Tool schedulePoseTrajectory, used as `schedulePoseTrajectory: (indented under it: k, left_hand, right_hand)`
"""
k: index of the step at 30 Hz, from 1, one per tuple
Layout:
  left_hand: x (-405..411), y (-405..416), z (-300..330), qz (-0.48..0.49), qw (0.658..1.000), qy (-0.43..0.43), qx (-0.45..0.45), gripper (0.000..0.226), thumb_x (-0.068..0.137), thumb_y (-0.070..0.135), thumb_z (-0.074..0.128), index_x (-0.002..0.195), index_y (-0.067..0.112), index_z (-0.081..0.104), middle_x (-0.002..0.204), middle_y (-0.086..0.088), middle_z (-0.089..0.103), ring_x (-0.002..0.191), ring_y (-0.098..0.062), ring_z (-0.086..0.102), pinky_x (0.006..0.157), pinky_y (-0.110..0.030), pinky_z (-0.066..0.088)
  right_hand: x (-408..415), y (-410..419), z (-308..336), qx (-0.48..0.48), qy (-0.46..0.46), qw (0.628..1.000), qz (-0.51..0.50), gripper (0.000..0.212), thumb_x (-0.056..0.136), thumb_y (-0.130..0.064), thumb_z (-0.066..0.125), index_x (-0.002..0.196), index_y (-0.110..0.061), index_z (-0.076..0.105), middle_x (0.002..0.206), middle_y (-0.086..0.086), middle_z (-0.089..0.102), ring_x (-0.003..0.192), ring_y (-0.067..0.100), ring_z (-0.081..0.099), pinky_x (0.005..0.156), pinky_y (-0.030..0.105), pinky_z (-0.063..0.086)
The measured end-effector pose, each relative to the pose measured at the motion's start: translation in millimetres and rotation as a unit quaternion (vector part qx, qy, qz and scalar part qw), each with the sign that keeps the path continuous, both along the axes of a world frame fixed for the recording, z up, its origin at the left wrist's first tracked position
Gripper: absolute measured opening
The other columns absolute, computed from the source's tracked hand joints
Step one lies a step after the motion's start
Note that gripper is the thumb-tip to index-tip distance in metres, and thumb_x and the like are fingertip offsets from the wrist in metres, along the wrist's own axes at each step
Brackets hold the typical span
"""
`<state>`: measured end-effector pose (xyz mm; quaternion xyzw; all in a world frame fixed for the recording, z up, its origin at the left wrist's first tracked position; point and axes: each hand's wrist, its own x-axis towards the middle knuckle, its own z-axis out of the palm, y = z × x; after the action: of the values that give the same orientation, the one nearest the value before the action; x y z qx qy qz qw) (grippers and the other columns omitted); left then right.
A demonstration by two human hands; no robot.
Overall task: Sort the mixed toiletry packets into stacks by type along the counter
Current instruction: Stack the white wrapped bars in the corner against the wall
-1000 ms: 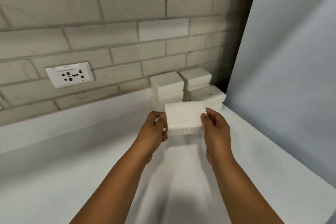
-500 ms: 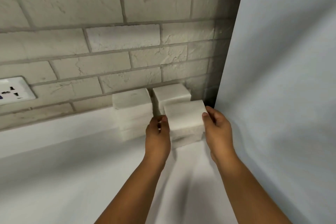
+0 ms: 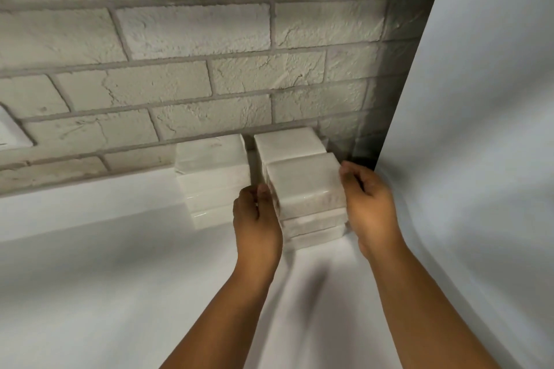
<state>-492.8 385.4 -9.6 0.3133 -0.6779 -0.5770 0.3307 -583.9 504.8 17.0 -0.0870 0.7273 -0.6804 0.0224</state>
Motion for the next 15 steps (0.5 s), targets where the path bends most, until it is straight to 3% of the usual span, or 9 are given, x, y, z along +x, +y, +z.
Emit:
schedulePoseTrajectory:
  k: [3, 6, 11, 15]
  left_hand:
    - [3.4, 3.1, -16.5, 0.015, 0.997, 0.026, 0.078, 0.035, 0.097, 0.051, 0.028, 0.114, 0.036, 0.056, 0.116, 0.01, 0.059, 0.113, -0.013, 0.054, 0.106, -0.042, 0.04]
    - [7.8, 12.6, -26.3, -0.008, 0.985, 0.024, 0.173, 0.047, 0.098, 0.056, 0.025, 0.139, 0.04, 0.041, 0.141, 0.018, 0.045, 0.133, -0.012, 0.039, 0.117, -0.04, 0.025]
    - [-1.5, 16.1, -30.7, -0.047, 0.97, 0.041, 0.234, 0.056, 0.095, 0.06, 0.022, 0.147, 0.042, 0.026, 0.15, 0.02, 0.03, 0.141, -0.008, 0.025, 0.117, -0.032, 0.016]
    - [-6.4, 23.1, -37.5, -0.038, 0.981, 0.052, 0.183, 0.069, 0.083, 0.068, 0.022, 0.146, 0.041, 0.028, 0.149, 0.019, 0.034, 0.136, -0.002, 0.031, 0.111, -0.024, 0.02]
  right_hand:
    - [-8.8, 6.4, -7.2, -0.093, -0.051, 0.994, -0.004, 0.025, 0.093, -0.045, 0.053, 0.108, -0.03, 0.067, 0.115, -0.005, 0.068, 0.11, 0.014, 0.062, 0.104, 0.04, 0.045]
    - [-19.1, 10.1, -18.9, -0.17, -0.146, 0.972, 0.071, 0.051, 0.093, -0.057, 0.041, 0.131, -0.027, 0.056, 0.13, -0.005, 0.061, 0.122, 0.015, 0.055, 0.109, 0.039, 0.038]
    - [-31.5, 5.2, -24.7, -0.204, -0.188, 0.94, 0.2, 0.062, 0.093, -0.063, 0.023, 0.137, -0.029, 0.049, 0.13, 0.001, 0.062, 0.121, 0.021, 0.057, 0.103, 0.043, 0.043]
    - [-35.4, -1.8, -22.9, -0.193, -0.212, 0.934, 0.214, 0.058, 0.095, -0.06, 0.023, 0.127, -0.027, 0.058, 0.117, 0.004, 0.069, 0.109, 0.021, 0.065, 0.086, 0.036, 0.057]
